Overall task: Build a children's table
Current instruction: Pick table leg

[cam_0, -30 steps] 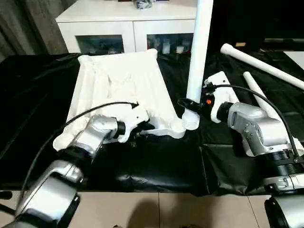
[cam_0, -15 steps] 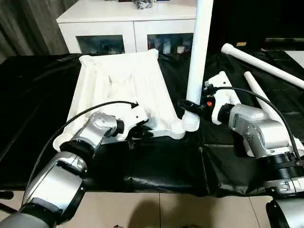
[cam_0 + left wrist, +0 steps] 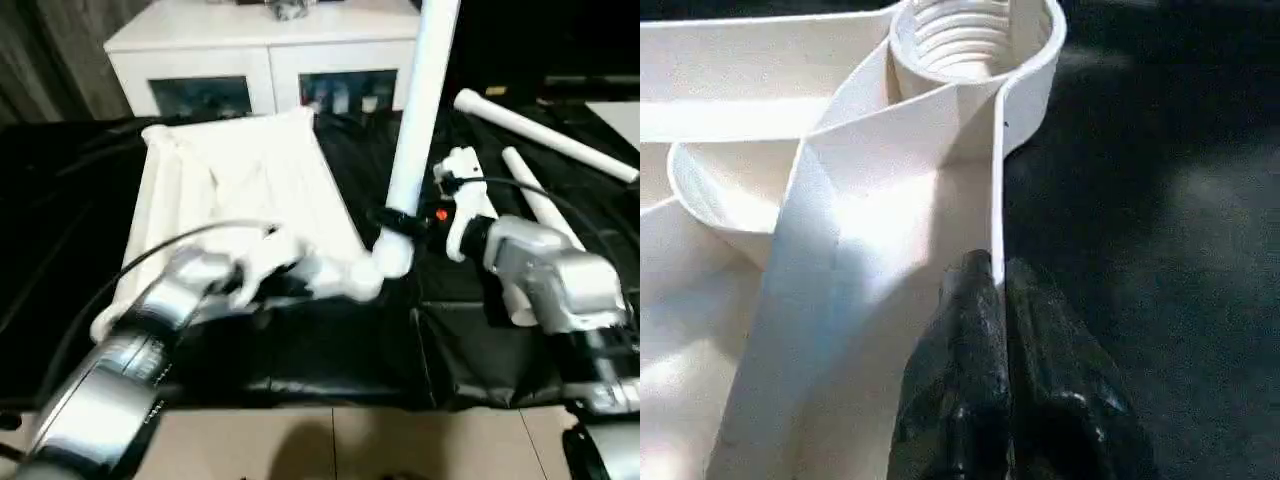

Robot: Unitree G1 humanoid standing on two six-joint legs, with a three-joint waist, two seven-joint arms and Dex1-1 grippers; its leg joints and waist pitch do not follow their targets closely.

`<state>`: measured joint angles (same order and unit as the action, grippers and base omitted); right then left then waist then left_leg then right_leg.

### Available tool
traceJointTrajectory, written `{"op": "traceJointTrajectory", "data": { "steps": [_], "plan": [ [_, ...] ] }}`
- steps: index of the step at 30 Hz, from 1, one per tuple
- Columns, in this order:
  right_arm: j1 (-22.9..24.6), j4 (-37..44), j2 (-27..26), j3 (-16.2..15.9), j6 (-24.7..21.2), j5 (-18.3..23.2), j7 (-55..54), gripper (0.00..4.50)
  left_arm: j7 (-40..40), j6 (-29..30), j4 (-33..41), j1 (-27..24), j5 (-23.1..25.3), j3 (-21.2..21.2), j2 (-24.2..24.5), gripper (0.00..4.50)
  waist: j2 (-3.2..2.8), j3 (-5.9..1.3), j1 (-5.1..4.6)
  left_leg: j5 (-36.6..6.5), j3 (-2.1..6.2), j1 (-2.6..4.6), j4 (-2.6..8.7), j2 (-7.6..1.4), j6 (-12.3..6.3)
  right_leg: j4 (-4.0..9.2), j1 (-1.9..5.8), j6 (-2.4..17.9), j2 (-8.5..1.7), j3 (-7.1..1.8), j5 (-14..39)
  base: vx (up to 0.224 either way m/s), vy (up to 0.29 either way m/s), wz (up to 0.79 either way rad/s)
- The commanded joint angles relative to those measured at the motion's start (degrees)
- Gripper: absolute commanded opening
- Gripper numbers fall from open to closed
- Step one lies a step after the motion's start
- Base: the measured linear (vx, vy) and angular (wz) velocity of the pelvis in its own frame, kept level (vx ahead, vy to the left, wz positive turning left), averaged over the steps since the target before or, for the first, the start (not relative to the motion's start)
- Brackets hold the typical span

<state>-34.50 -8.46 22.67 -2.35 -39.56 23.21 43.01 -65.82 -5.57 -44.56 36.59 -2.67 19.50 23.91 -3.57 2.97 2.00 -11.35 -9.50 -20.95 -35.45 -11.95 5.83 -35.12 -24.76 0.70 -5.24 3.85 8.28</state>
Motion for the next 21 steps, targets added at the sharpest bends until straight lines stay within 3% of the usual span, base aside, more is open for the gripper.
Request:
{"op": "traceJointTrajectory", "data": {
  "steps": [1, 2, 4, 5, 6, 8, 9, 13, 21],
  "plan": [
    [0.52, 2.45, 0.04, -0.09, -1.19, 1.35, 0.79, 1.83, -0.40, 2.23, 4.09, -3.62, -0.02, 0.59, 1.25, 0.00, -0.13, -4.26, 0.32, -13.08, -0.31, 0.23, 4.42, -0.27, -1.61, 4.10, 4.34, 13.14, -1.76, -1.62, 14.82, 0.000, 0.000, 0.00],
    [0.52, 2.45, 0.04, -0.09, -1.19, 1.35, 0.79, 1.83, -0.40, 2.23, 4.09, -3.62, -0.02, 0.59, 1.25, 0.00, -0.16, -4.32, 0.27, -13.35, -0.24, 0.24, 4.46, -0.34, -1.44, 4.06, 4.42, 12.89, -1.84, -1.64, 15.12, 0.000, 0.000, 0.00],
    [1.37, 3.78, -0.18, -0.58, -2.10, 1.87, 1.00, 1.83, 0.89, 3.80, 9.70, -7.24, -0.48, -0.11, 1.80, 0.00, 0.33, -4.16, 0.18, -13.63, -0.20, -0.01, 4.57, -0.29, -1.27, 4.08, 4.46, 11.81, -1.89, -1.66, 17.26, 0.000, 0.000, 0.00],
    [1.59, 4.12, -0.28, -0.66, -2.36, 1.98, 0.98, 1.83, 1.34, 4.46, 11.05, -8.08, -0.57, -0.43, 1.81, 0.00, 0.13, -4.18, 0.14, -13.77, -0.29, 0.22, 4.53, -0.25, -1.24, 4.37, 4.13, 11.12, -1.85, -1.70, 18.63, 0.000, 0.000, 0.00],
    [1.88, 4.50, -0.61, -0.92, -2.94, 2.13, 0.84, 1.83, 1.96, 5.60, 13.13, -9.20, -0.54, -0.68, 1.89, 0.00, 0.70, -4.11, 0.08, -13.73, -0.41, 0.19, 4.51, -0.15, -1.39, 4.59, 4.01, 10.73, -1.70, -1.70, 19.32, 0.000, 0.000, 0.00],
    [2.28, 4.96, -1.13, -1.58, -4.11, 2.40, 0.70, 1.83, 2.77, 7.72, 16.25, -10.56, -0.42, -0.99, 2.15, 0.00, 0.36, -4.18, 0.19, -12.90, -0.23, 0.04, 4.60, -0.28, -1.12, 4.23, 4.07, 10.24, -1.83, -1.79, 19.44, 0.000, 0.000, 0.00],
    [2.37, 5.09, -1.29, -1.91, -4.53, 2.49, 0.75, 1.83, 3.05, 8.49, 17.40, -10.91, -0.27, -1.01, 2.36, 0.00, 0.63, -4.14, 0.12, -12.77, -0.30, -0.02, 4.61, -0.21, -1.28, 4.42, 4.02, 10.05, -1.75, -1.79, 19.50, 0.000, 0.000, 0.00],
    [2.63, 5.26, -1.57, -2.75, -5.20, 2.43, 0.96, 1.83, 3.29, 9.38, 18.46, -10.99, -0.11, -1.05, 2.53, 0.00, 0.41, -4.17, 0.17, -12.51, -0.31, -0.03, 4.59, 0.00, -1.11, 4.49, 3.94, 9.55, -1.71, -1.79, 19.60, 0.000, 0.000, 0.00],
    [2.84, 3.02, -2.75, -4.11, -3.66, 0.52, 0.68, 1.83, 3.73, 12.66, 21.57, -11.46, 0.09, -1.53, 2.69, 0.00, 0.22, -4.29, 0.11, -11.80, -0.32, -0.14, 4.50, 0.02, -1.07, 4.24, 3.98, 10.33, -1.73, -1.82, 16.79, 0.000, 0.000, 0.00]
  ]
}}
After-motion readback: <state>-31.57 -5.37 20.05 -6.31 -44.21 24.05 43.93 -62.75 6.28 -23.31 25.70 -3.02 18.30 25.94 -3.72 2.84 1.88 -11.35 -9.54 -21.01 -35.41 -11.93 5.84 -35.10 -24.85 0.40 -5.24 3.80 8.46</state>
